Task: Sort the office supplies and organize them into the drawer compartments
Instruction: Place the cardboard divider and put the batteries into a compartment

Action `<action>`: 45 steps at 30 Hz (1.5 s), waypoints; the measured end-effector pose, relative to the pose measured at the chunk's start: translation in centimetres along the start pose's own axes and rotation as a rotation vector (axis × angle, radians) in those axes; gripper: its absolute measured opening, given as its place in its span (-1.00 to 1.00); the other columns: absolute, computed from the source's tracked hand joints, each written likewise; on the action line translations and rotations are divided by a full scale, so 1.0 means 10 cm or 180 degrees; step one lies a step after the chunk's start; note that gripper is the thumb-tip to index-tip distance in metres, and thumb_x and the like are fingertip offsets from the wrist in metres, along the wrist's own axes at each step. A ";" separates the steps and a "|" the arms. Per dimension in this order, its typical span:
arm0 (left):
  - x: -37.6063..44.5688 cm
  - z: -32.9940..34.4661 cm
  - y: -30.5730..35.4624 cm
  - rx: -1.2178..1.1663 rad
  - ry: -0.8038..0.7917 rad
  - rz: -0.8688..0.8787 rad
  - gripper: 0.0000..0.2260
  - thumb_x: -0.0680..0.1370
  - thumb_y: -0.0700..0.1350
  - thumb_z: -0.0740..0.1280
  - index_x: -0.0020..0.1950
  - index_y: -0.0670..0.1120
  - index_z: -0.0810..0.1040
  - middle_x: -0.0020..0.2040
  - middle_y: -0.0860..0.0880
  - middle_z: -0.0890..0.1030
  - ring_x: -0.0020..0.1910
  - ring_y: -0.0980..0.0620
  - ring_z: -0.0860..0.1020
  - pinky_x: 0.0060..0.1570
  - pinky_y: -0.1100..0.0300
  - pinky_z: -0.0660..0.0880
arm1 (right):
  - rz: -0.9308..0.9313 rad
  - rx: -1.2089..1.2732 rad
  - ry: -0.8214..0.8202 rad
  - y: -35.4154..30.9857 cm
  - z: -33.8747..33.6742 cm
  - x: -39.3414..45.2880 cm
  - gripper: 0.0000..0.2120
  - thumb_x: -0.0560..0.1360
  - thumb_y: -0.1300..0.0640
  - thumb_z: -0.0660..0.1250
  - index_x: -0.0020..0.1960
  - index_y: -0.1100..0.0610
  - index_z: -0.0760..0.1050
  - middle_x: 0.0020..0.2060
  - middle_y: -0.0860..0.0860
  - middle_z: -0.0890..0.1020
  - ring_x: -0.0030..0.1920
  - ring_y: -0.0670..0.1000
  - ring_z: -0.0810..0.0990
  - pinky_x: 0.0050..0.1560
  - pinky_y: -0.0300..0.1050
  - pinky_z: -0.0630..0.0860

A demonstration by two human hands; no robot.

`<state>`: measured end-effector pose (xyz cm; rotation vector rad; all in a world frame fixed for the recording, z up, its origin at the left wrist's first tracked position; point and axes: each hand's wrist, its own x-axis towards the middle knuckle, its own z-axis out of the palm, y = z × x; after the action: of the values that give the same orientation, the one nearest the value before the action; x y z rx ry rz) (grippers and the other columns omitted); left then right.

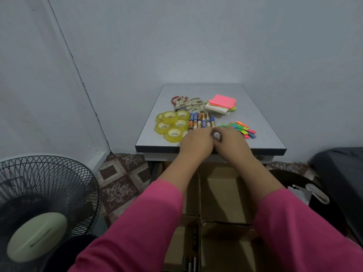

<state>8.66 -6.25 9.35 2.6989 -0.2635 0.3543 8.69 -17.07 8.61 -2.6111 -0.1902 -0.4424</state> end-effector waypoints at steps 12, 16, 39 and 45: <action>-0.22 -0.04 -0.04 -0.0496 0.0283 0.0120 -0.83 0.62 -0.07 0.17 0.09 -0.11 0.50 -0.11 -0.08 0.56 -0.16 0.00 0.48 -0.27 0.16 0.31 | 0.0101 -0.0197 -0.0206 -0.06 -0.07 0.03 -0.66 0.62 0.15 0.14 0.37 0.12 0.39 0.24 0.15 0.41 0.12 0.09 0.50 0.06 -0.09 0.44; -0.25 -0.04 -0.05 -0.0550 0.0276 0.0070 -0.83 0.61 -0.08 0.23 0.14 -0.11 0.46 -0.08 -0.08 0.56 -0.14 0.01 0.47 -0.24 0.15 0.36 | -0.0014 -0.0022 0.0138 -0.02 -0.04 -0.11 -0.73 0.59 0.17 0.20 0.26 0.18 0.47 0.18 0.11 0.43 0.07 0.04 0.47 0.00 -0.14 0.41; -1.34 -0.43 -0.63 -0.2306 -0.1451 -0.1133 -0.92 0.51 -0.25 0.36 -0.03 -0.13 0.61 -0.23 -0.05 0.64 -0.37 0.15 0.56 -0.37 0.35 0.49 | 0.1170 0.2808 0.0350 0.11 0.34 -1.31 -0.75 0.47 0.25 0.37 -0.01 -0.09 0.52 -0.05 -0.04 0.60 -0.03 -0.02 0.61 0.03 -0.04 0.61; -1.59 0.04 -0.67 -0.1170 -0.2697 -0.1667 -0.92 0.57 -0.25 0.31 0.02 -0.14 0.57 -0.21 -0.01 0.57 -0.32 0.17 0.51 -0.29 0.35 0.48 | 0.1442 0.3051 0.0173 0.14 0.45 -1.39 -0.73 0.45 0.34 0.39 0.04 0.02 0.50 -0.10 0.04 0.58 -0.08 0.02 0.60 -0.01 -0.12 0.60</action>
<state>-4.81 1.76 2.03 2.2753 0.1463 -0.9072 -2.79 -16.93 -0.48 -1.6248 0.1761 -0.1805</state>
